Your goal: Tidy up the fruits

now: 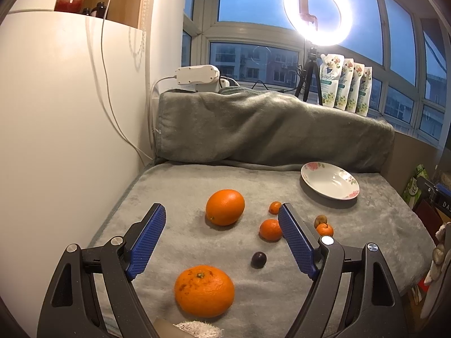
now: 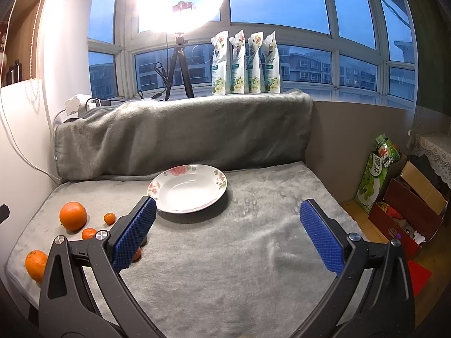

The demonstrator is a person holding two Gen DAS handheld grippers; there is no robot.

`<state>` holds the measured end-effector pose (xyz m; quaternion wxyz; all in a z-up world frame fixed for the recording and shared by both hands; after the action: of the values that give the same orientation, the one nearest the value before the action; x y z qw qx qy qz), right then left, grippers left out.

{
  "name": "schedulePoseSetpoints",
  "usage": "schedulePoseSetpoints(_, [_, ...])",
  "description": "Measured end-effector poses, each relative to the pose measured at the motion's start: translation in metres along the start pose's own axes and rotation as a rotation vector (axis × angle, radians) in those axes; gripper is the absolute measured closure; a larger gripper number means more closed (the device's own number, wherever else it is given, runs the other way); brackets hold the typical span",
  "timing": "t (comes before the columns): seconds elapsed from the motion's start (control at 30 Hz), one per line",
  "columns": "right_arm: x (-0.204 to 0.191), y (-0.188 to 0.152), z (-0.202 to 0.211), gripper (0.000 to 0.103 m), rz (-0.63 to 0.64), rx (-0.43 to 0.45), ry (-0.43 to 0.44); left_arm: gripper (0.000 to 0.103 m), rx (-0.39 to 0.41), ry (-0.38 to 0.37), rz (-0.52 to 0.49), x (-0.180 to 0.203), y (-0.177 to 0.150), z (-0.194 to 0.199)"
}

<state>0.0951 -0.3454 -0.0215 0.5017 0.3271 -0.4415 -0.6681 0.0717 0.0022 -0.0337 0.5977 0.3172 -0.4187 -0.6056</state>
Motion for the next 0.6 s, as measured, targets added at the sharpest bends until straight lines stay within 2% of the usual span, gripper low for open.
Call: schedulePoseSetpoints(0.6, [-0.0018,-0.002,-0.001,0.0,-0.002,-0.003,0.001,0.021,-0.002,0.0,0.0,0.0002,-0.0006,-0.0004])
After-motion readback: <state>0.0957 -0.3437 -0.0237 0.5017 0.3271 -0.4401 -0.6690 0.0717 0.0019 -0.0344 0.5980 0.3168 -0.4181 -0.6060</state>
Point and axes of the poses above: each gripper's, at about its wrist camera, not at the fingertips, and z roughly against the way its jaws point, x to its right, y to its top, the point moved 8 cm from there along -z, roughly the way its jaws point, and after that the axes turned 8 degrees about -y, right-handed, at the moved point
